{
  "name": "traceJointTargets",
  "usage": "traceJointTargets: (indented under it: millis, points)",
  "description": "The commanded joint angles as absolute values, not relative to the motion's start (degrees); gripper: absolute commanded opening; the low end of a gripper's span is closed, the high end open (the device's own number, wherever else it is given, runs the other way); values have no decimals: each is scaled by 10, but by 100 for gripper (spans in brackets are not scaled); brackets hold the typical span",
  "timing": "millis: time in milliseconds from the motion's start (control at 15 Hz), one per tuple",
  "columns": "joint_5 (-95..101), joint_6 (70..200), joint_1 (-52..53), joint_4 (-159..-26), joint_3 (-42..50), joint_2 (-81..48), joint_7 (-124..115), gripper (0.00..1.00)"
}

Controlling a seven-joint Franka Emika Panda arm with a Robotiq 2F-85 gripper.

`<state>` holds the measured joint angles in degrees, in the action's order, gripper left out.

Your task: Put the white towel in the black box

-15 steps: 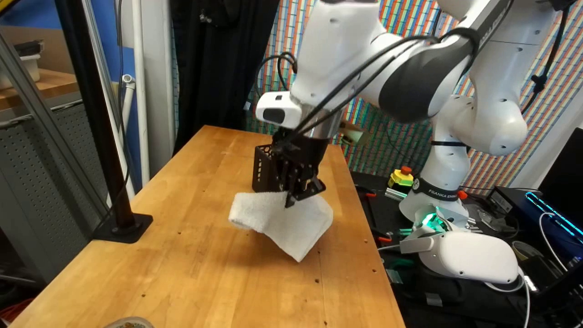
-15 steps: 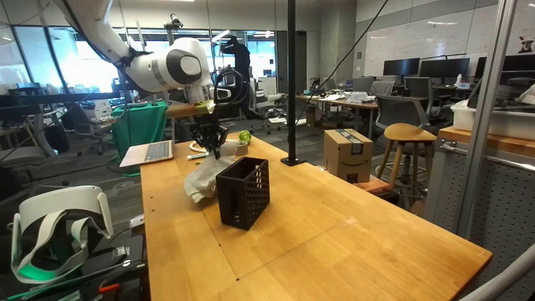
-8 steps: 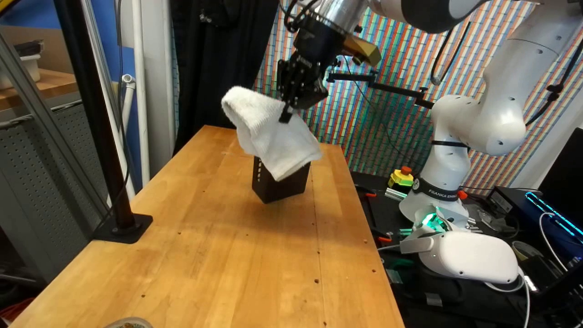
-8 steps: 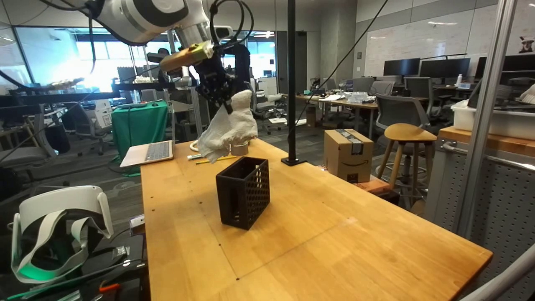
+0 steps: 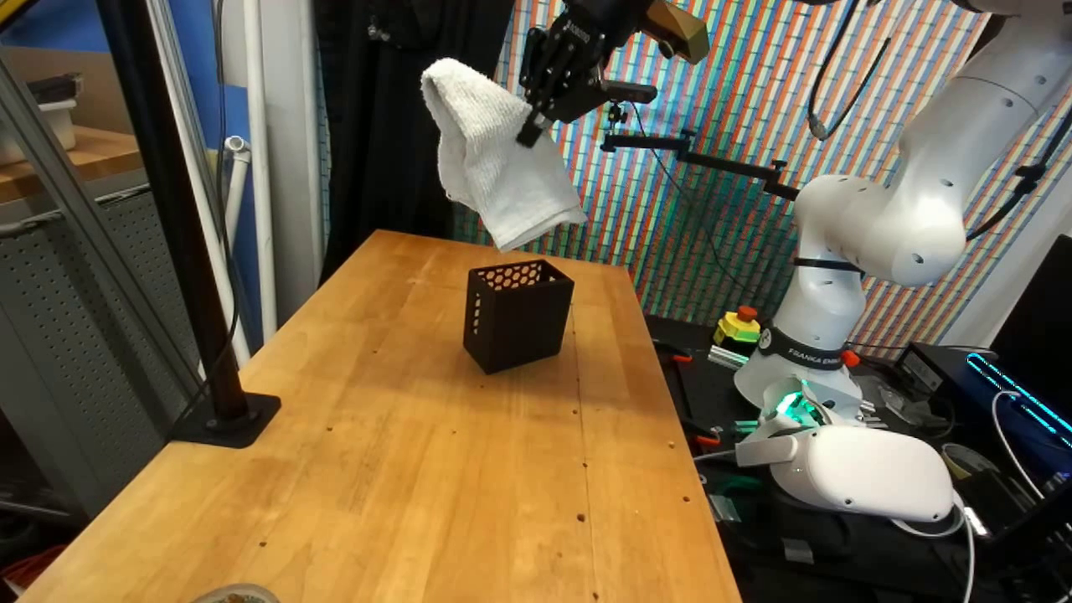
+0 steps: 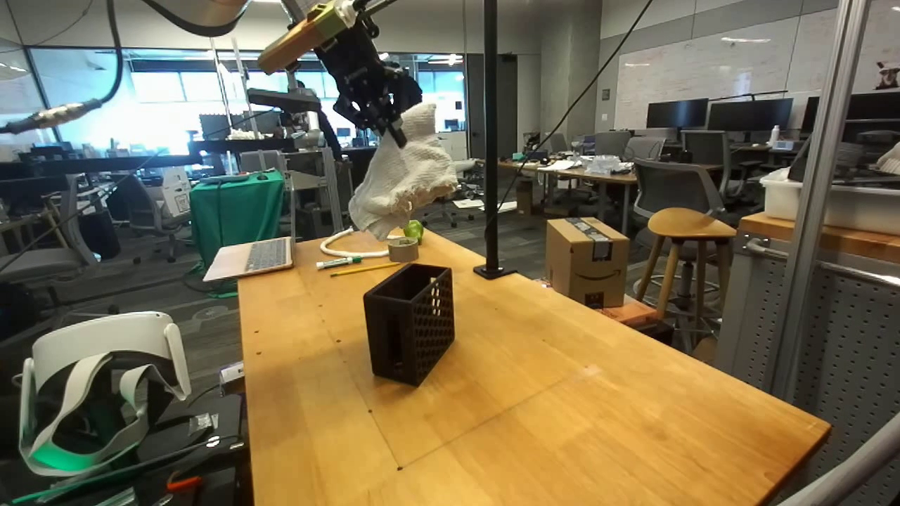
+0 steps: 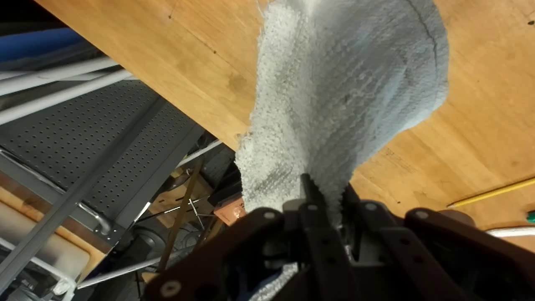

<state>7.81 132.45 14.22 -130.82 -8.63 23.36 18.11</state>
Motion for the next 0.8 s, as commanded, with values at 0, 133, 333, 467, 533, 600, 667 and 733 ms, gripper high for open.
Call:
traceJointTargets:
  millis: [0,133,333,467,533,600,667,733]
  points:
    - [118,1366,134,-1347,-98,229,179,9]
    - [143,1383,128,-1361,-103,209,170,9]
    - [178,1398,117,-1367,-103,175,159,9]
    - [196,1399,107,-1363,-100,149,152,9]
    - [202,1398,104,-1360,-99,138,150,9]
    - [205,1398,100,-1361,-97,128,151,9]
    - [212,1397,96,-1363,-96,121,151,9]
    - [217,1398,93,-1364,-96,114,151,9]
